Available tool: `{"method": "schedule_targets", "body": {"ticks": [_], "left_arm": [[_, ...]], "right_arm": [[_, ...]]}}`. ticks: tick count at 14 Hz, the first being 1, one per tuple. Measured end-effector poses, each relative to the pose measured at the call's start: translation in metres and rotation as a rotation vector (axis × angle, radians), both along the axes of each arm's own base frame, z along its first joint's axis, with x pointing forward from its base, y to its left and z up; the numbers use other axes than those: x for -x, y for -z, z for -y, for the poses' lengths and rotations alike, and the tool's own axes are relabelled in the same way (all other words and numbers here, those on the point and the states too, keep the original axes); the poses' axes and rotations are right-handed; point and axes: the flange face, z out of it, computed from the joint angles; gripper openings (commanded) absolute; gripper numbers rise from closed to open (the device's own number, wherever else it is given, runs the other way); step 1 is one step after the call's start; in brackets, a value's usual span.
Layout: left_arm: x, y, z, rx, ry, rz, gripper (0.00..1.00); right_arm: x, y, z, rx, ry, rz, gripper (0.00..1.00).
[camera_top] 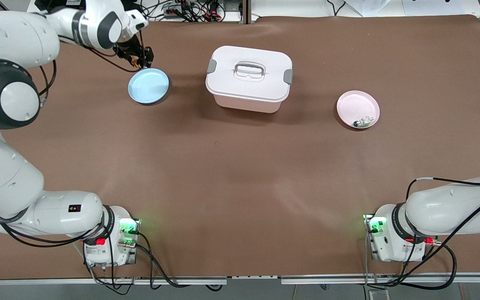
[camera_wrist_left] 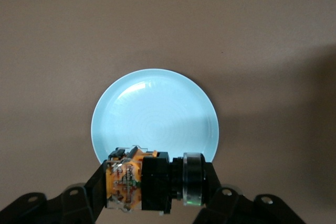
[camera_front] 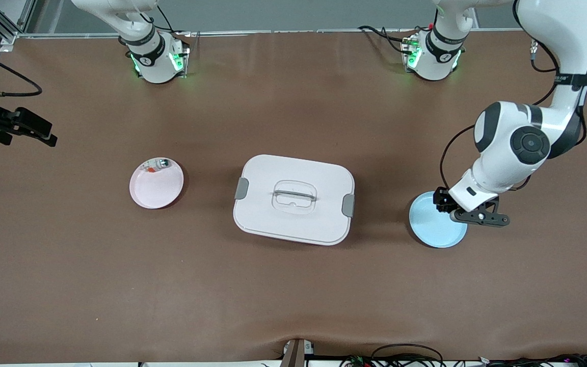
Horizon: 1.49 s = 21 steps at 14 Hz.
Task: Transfer orange switch to right arm and place
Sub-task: 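Lift the orange switch with the left gripper and carry it over the box, then hold the switch with the left gripper while the right gripper reaches it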
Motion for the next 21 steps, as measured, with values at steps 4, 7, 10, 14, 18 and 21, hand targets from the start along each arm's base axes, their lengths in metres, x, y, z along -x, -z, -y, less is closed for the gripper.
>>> {"method": "schedule_targets", "body": {"ticks": [4,7,10,14,18,21], "left_arm": [[0.000,-0.049,0.056,0.021,-0.156,-0.019,0.00],[0.006,-0.075,0.097,0.057,-0.261,-0.017,0.00],[0.014,-0.099,0.135,0.162,-0.413,-0.053,0.00],[0.031,-0.129,0.195,0.287,-0.664,-0.122,0.00],[0.051,-0.153,0.269,0.351,-0.909,-0.183,0.00],[0.069,-0.153,0.314,0.357,-1.025,-0.236,0.00]], "right_arm": [[-0.001,0.004,0.001,0.000,0.003,-0.010,1.00],[-0.006,0.019,0.003,0.002,0.006,-0.037,1.00],[-0.009,0.025,0.003,0.005,0.005,-0.047,1.00],[-0.020,0.060,0.007,0.017,0.009,-0.122,1.00],[-0.040,0.110,0.002,0.008,0.002,-0.192,1.00],[-0.044,0.113,-0.015,-0.121,0.007,-0.158,1.00]]}}
